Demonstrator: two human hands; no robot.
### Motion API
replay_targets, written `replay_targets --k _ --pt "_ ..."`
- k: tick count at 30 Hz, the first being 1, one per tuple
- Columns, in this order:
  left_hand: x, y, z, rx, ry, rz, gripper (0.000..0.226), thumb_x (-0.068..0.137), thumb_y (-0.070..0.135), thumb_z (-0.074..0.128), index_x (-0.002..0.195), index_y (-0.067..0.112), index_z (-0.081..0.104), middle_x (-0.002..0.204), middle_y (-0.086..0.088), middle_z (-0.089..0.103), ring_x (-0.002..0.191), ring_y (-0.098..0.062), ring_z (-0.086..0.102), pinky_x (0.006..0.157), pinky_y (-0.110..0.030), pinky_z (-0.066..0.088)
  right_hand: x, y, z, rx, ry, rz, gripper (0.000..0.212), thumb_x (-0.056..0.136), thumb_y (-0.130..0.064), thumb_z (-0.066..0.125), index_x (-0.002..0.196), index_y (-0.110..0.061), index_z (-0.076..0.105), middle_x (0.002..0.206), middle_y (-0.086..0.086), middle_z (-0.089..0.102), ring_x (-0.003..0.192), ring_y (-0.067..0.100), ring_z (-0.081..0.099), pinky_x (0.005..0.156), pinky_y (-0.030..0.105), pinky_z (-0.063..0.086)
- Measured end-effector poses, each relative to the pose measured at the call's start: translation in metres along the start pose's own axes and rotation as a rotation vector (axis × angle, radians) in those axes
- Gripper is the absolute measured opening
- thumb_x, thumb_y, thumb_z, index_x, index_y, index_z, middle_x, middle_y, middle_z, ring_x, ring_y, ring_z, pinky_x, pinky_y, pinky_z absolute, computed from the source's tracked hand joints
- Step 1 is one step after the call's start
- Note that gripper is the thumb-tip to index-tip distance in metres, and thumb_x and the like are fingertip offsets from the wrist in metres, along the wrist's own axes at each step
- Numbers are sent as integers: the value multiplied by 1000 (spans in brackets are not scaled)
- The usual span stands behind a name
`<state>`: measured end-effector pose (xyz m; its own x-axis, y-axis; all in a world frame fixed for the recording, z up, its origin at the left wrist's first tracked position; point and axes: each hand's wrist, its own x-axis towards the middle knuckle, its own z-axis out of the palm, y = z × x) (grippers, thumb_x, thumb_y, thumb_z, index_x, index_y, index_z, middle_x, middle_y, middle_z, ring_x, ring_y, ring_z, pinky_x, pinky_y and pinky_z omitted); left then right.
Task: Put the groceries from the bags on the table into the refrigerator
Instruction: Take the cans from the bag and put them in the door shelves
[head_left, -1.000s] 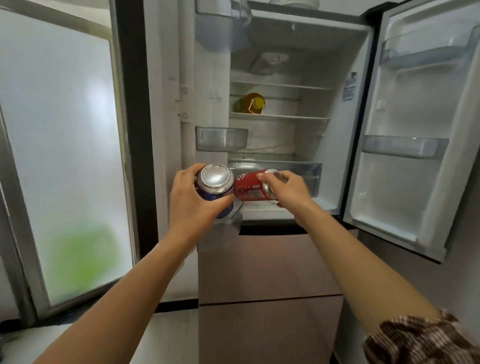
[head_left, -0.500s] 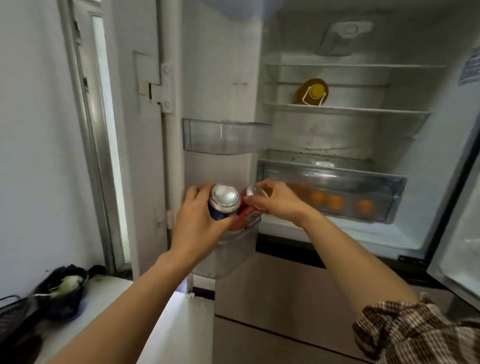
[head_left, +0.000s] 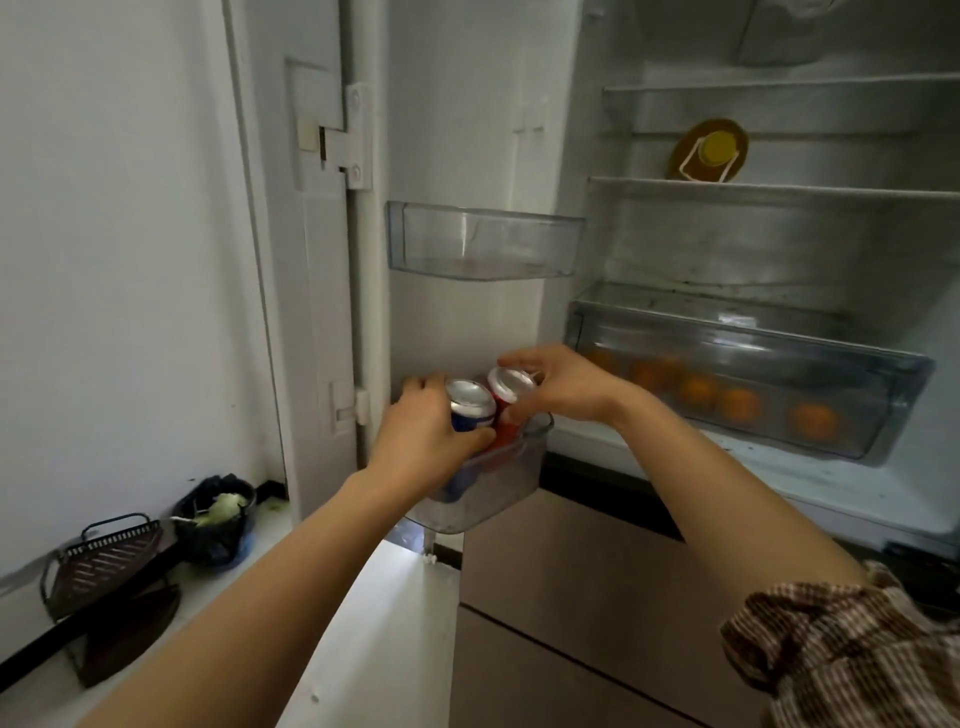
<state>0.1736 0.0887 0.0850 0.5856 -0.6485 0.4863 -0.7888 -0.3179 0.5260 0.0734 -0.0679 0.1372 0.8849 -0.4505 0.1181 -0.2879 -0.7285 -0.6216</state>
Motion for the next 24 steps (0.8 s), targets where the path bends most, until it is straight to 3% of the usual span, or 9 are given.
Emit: replay_targets --k 3,6,11,16,24 --pt "-4 2 2 -13 -4 14 54 76 40 72 120 15 52 116 -8 57 101 -26 57 82 -34 46 -5 1 4 -71 42 -15 81 68 -9 80 141 -17 46 135 2 55 121 18 53 103 35 44" --pt "-8 4 1 -41 18 37 50 79 37 70 121 16 53 117 -7 58 102 -23 56 81 -29 43 -11 3 9 -53 87 -37 76 73 -5 75 142 -17 45 133 -1 54 120 14 51 99 29 43" --pt "-12 5 -9 64 57 87 39 86 40 63 112 13 54 121 -8 55 100 -25 55 79 -29 43 -18 0 16 31 141 -69 59 73 -4 70 129 -19 59 123 0 64 111 11 57 92 30 49" --pt "-20 2 -17 54 66 158 37 89 35 61 119 13 55 126 -6 53 105 -23 54 86 -33 46 -24 -8 25 17 227 -48 60 83 -6 66 139 -14 48 139 5 53 126 18 48 91 23 39" --pt "-42 -20 -50 -43 206 203 30 90 26 60 118 15 65 113 -3 61 95 -16 58 80 -23 43 -38 -58 42 35 468 -196 32 85 -13 67 117 -13 65 111 1 65 101 13 59 84 27 49"
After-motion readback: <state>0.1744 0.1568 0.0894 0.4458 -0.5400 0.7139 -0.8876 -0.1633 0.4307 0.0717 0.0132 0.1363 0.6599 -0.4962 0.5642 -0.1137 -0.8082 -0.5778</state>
